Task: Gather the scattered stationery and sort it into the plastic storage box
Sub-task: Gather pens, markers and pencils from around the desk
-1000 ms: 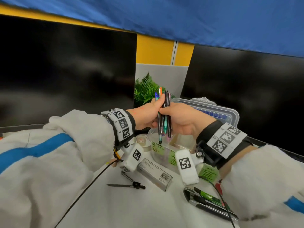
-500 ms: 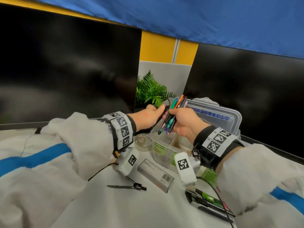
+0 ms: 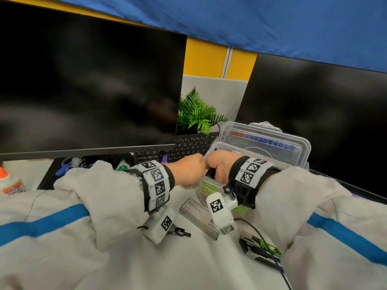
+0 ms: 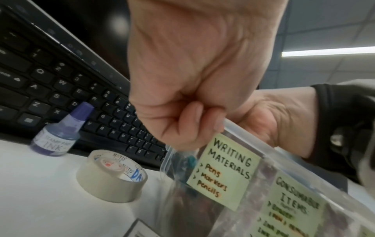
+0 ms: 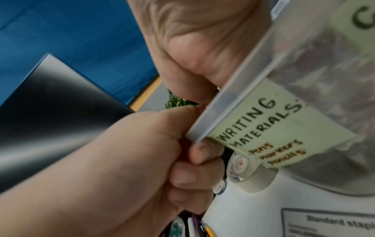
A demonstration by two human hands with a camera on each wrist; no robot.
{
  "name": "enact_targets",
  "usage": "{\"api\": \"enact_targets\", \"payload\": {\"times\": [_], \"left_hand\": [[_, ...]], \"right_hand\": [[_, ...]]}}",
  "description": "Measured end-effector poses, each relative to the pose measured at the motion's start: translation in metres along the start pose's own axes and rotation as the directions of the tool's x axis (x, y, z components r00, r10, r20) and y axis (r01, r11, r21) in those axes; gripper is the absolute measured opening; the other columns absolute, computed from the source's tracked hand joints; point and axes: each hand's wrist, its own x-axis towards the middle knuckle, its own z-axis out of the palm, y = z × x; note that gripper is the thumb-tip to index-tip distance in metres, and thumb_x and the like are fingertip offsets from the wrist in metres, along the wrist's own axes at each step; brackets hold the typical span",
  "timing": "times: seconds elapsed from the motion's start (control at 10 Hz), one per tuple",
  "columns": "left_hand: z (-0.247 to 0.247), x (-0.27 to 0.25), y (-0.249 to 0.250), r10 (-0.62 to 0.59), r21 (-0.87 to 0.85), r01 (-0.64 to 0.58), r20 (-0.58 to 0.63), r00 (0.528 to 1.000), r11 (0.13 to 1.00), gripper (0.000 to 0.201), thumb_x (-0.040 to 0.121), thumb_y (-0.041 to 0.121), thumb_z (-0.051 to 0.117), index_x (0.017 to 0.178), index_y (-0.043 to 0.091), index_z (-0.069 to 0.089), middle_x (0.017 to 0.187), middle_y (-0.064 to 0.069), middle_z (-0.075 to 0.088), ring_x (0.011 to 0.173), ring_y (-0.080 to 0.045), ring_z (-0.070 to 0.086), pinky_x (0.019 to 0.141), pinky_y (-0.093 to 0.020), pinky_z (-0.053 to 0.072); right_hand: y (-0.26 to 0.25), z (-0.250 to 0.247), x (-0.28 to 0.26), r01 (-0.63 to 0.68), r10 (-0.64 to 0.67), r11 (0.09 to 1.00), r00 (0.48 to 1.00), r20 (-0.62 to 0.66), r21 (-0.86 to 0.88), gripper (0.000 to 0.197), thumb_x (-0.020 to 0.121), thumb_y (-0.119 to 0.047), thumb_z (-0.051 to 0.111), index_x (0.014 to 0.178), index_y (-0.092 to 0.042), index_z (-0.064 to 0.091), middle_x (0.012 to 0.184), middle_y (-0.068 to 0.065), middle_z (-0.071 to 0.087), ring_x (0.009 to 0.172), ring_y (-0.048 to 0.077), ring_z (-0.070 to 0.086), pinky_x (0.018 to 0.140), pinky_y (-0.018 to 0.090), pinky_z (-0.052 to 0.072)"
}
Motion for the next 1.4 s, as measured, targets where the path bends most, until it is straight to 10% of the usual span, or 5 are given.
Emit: {"api": "enact_targets", "payload": {"times": [0.2,0.5,0.7,1.0,1.4], "left_hand": [[-0.006,-0.004,-0.014,-0.012,-0.372,0.083,0.189,0.982,0.925,0.032,0.107,0.047,0.036,0.115,0.021,0.054,0.065,-0.001,0.054,0.052,-0.012,0.049,0.05,-0.023,0.039],[-0.08,-0.062,-0.075,0.024,0.513,0.018,-0.075,0.997,0.858,0.019,0.096,0.035,0.062,0.113,0.03,0.065,0.092,0.011,0.064,0.081,-0.009,0.062,0.07,-0.022,0.047],[-0.101,-0.115,-0.129,-0.16,0.627,0.164,-0.063,0.985,0.761,0.039,0.077,0.05,0.081,0.106,0.029,0.066,0.101,0.01,0.06,0.09,-0.009,0.058,0.079,-0.023,0.05],[-0.093,-0.151,-0.174,-0.205,0.511,0.192,-0.032,0.978,0.838,0.073,0.074,0.053,0.082,0.134,0.05,0.042,0.117,0.011,0.056,0.104,-0.009,0.055,0.098,-0.034,0.048],[-0.096,-0.171,-0.189,-0.164,0.402,0.121,0.073,0.984,0.908,0.055,0.092,0.023,0.068,0.131,0.047,0.039,0.1,0.013,0.068,0.09,-0.004,0.064,0.078,-0.019,0.052]], "right_hand": [[0.0,0.002,0.004,0.012,-0.006,0.993,0.998,-0.058,0.119,0.052,0.093,0.0,0.044,0.145,0.001,0.038,0.154,0.022,0.037,0.141,0.038,0.038,0.114,0.046,0.037],[-0.035,0.051,-0.062,0.567,-0.576,0.814,0.762,-0.296,-0.123,0.025,0.088,-0.012,0.062,0.111,-0.024,0.063,0.113,-0.003,0.062,0.1,0.017,0.061,0.085,0.032,0.051],[-0.01,0.115,-0.038,0.514,-0.526,0.817,0.85,0.026,-0.262,0.032,0.085,-0.004,0.063,0.064,-0.029,0.065,0.079,0.003,0.068,0.08,0.027,0.068,0.079,0.047,0.061],[0.022,0.154,-0.015,0.405,-0.31,0.749,0.914,0.263,-0.524,0.027,0.079,-0.026,0.08,0.097,-0.018,0.061,0.07,0.001,0.06,0.047,0.015,0.054,0.046,0.025,0.046],[0.02,0.157,-0.007,0.279,-0.307,0.414,0.939,0.156,-0.867,0.02,0.086,-0.015,0.057,0.104,-0.016,0.049,0.092,0.002,0.055,0.086,0.023,0.059,0.08,0.036,0.053]]}}
